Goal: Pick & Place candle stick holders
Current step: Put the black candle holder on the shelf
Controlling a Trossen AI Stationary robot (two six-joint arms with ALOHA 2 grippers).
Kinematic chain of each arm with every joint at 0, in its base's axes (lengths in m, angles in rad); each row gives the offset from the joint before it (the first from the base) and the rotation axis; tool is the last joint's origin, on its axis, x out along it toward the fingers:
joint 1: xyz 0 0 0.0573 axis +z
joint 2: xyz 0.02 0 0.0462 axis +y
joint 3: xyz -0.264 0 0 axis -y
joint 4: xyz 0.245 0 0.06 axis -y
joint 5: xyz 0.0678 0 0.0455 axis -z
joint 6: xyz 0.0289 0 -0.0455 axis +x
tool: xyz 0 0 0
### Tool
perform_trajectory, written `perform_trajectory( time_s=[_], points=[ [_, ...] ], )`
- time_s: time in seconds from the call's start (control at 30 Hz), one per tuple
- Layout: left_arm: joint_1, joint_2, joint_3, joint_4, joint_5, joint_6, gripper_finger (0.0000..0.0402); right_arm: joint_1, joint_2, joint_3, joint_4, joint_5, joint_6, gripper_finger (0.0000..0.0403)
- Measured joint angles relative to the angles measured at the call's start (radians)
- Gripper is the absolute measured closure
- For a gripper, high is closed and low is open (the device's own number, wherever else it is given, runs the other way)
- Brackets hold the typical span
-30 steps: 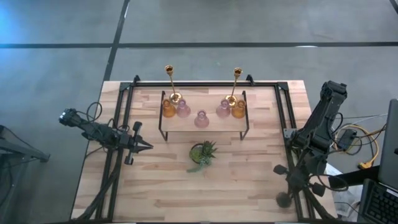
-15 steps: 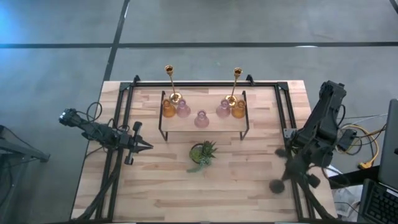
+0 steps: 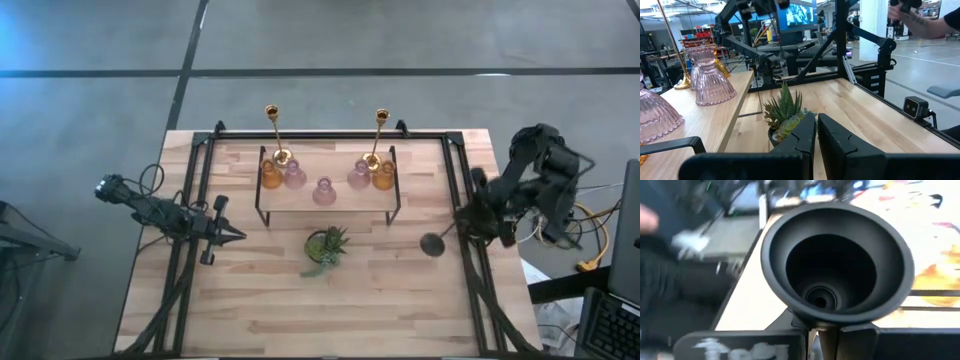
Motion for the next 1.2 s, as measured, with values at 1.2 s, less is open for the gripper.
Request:
perform_trajectory(
  time_s=[1.2],
  points=[
    [0.0, 0.0, 0.0, 0.0, 0.0, 0.0, 0.0376, -0.006, 0.022, 0.323, -0.246, 0.821, -0.013, 0.0394]
  ],
)
